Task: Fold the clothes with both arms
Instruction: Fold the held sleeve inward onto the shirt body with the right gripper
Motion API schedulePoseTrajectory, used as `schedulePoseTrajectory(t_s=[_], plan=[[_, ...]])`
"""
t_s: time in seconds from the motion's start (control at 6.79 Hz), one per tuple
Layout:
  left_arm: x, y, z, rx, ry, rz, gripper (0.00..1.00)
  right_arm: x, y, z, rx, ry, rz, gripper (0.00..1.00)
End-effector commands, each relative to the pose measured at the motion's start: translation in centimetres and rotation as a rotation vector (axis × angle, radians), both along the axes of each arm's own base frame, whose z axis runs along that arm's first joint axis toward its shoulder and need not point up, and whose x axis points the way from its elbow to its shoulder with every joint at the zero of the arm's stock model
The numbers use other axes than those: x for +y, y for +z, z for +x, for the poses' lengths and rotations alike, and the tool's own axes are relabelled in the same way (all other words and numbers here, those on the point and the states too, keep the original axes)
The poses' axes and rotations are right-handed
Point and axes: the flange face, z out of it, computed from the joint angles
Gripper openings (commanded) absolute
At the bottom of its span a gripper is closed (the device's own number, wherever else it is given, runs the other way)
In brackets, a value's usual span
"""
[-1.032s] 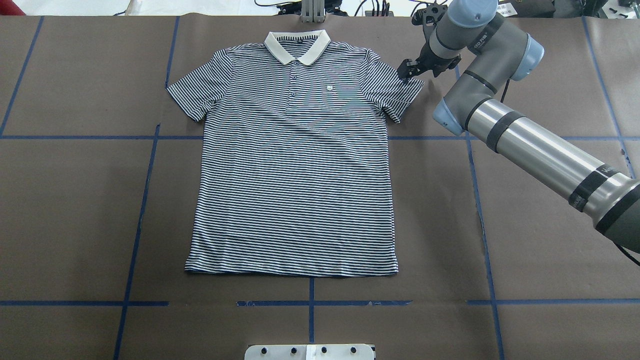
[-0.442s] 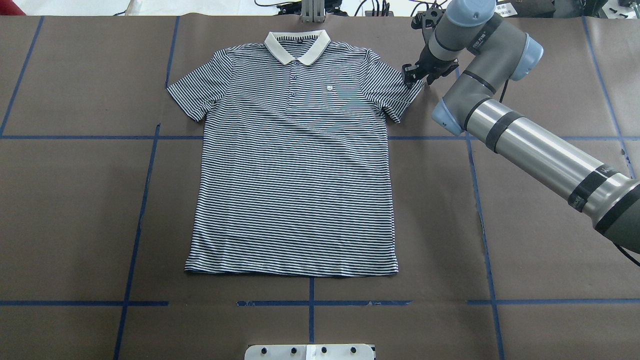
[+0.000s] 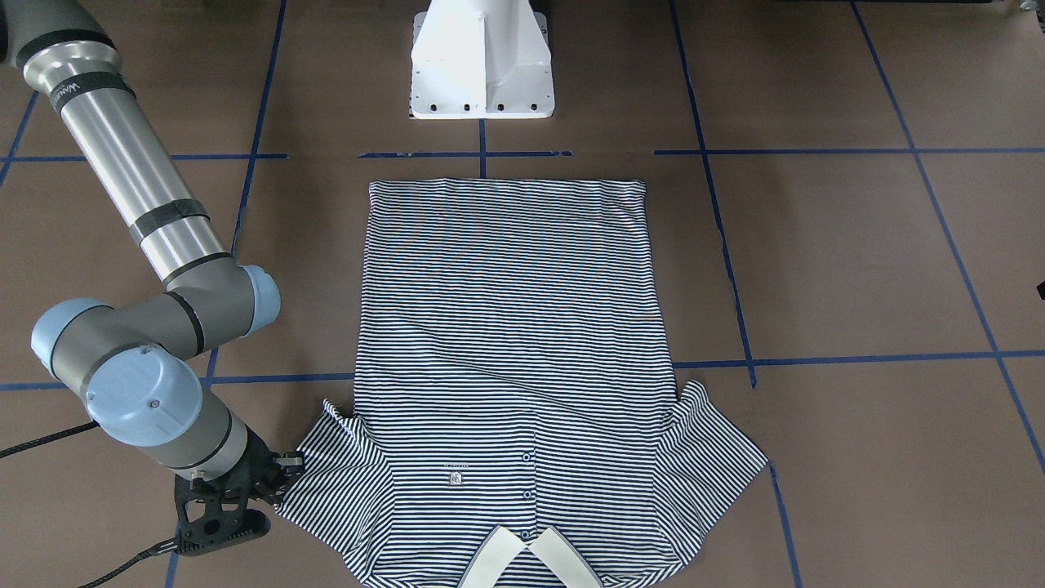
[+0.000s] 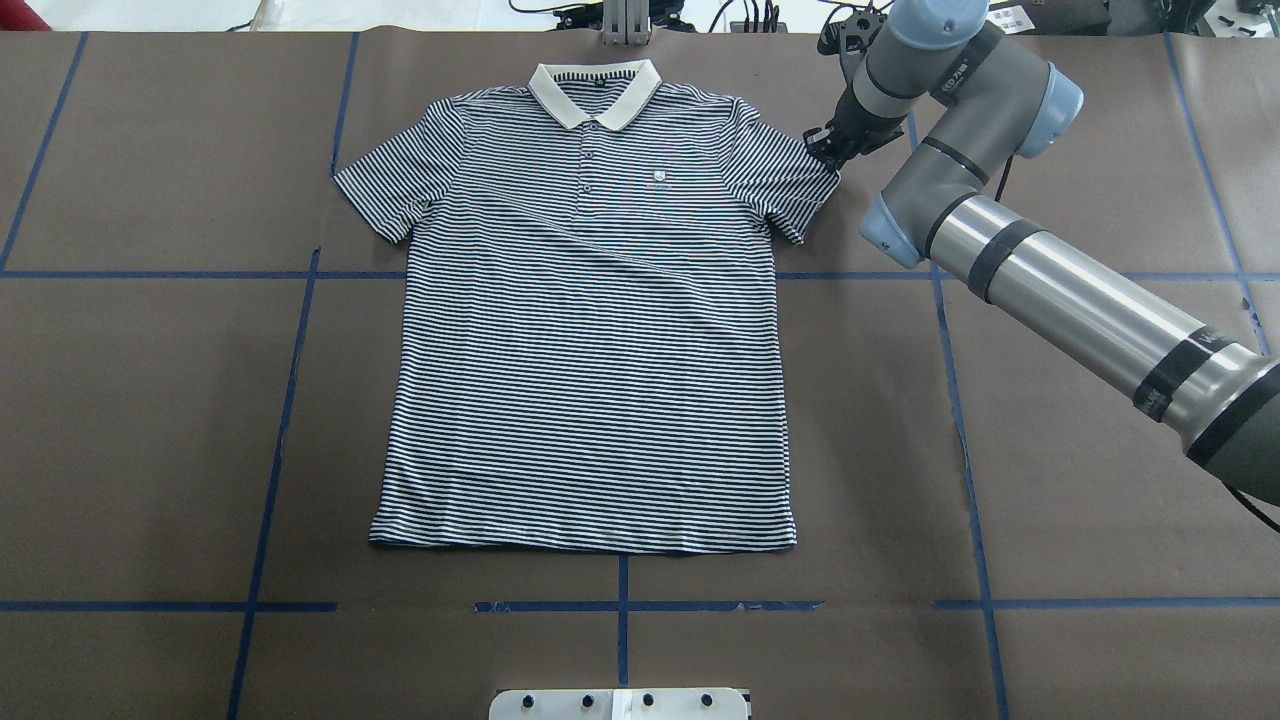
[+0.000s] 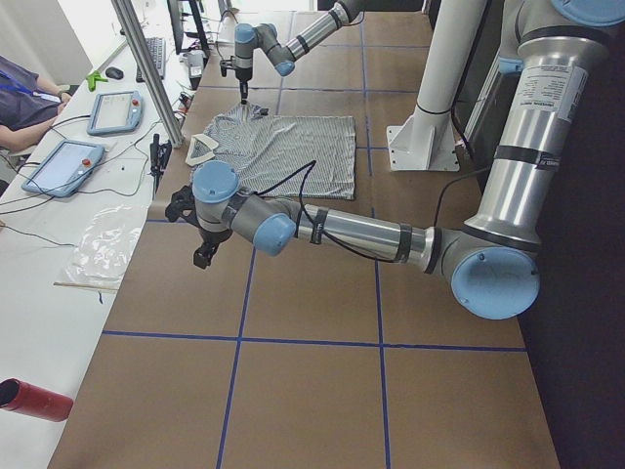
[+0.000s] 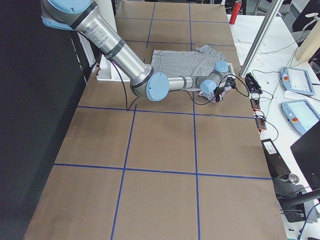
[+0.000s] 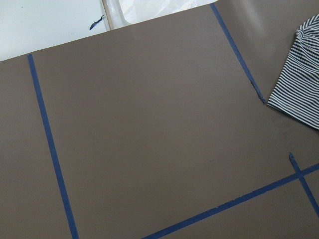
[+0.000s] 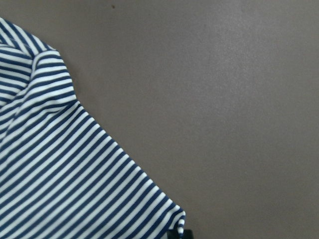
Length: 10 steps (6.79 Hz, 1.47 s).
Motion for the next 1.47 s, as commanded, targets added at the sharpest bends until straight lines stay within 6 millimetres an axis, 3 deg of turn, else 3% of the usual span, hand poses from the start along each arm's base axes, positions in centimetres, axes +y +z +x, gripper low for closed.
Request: schedulePoseTrajectory(t_s=[0.0,0.29,0.44,0.74,0.88,1.18,1.33], plan=[[0.0,0.0,0.0,0.001,0.001,0.001,1.0,0.3,-2.8,0.0,-0.042,-0.012,0.027,0.0],[0.0,0.1,0.0,0.001,0.002,-0.001,1.0,2.0,-11.0,0.6,-0.109,-0.049,0.035,0.0],[0.1,0.2,0.0,0.0,0.002,-0.002,1.0,3.4,-13.5,-0.3,-0.127,-0.051,0.03,0.0],[0.1,0.2,0.0,0.0,0.003,0.0,1.0,5.7,-18.2,-7.0,-0.105,0.031,0.048,0.0],[0.1,0.1,0.0,-0.001,0.004,0.003,1.0,4.4,-20.0,-10.0,-0.052,0.068,0.063,0.0],[0.0,0.0,0.0,0.001,0.002,0.001,1.0,2.7,-17.1,-11.1,0.02,0.132,0.088,0.0],[0.0,0.0,0.0,0.001,0.001,0.001,1.0,2.6,-16.7,-11.3,0.014,0.133,0.097,0.0]])
